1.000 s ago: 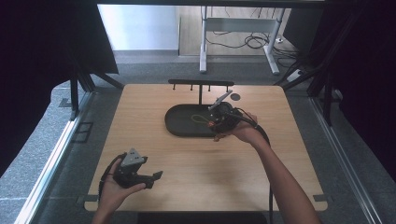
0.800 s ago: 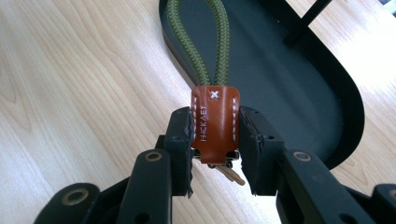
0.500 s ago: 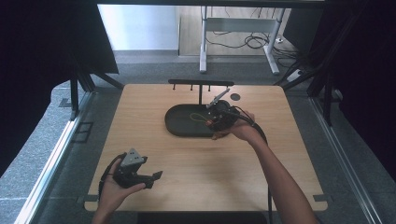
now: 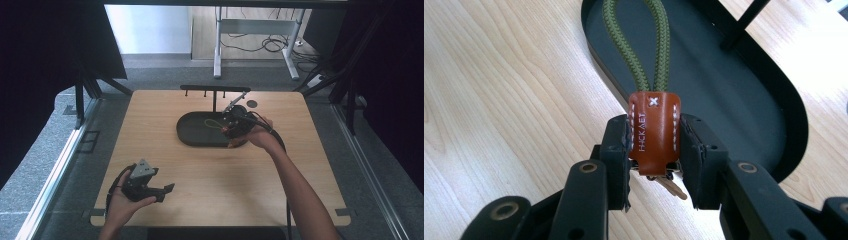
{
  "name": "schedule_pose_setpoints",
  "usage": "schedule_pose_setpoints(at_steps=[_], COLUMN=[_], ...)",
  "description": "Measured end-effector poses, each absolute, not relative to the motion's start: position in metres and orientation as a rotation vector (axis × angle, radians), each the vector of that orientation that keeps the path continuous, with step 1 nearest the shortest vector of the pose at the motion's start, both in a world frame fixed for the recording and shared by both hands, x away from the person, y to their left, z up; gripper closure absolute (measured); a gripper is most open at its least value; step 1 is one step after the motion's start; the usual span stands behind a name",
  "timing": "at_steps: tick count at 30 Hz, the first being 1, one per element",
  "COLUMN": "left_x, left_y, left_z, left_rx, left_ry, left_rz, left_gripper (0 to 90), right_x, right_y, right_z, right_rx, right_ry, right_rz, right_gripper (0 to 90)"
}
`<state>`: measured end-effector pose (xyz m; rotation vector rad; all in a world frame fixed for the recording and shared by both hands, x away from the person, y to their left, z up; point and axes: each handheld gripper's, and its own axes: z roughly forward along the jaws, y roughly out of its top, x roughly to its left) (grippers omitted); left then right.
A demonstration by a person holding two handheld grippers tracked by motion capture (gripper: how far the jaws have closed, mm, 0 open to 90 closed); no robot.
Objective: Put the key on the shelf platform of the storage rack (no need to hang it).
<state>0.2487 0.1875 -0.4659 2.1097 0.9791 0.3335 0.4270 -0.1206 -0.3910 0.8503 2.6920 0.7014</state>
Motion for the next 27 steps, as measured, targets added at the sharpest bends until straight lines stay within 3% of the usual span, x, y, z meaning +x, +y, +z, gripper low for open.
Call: schedule_pose_setpoints(at_steps=[27], left_x=[0.249], left_y=[0.191], left_z=[-0.466], left_rx=[2.117], left_ry=[0.98], left_rz=[0.329], left_gripper=[20.3], right_x=[0.458], right_y=[-0.115], right_z=[-0.398], right_rx=[0.891], right_ry=[2.69], right_rz=[0.68], right_gripper=[66.4])
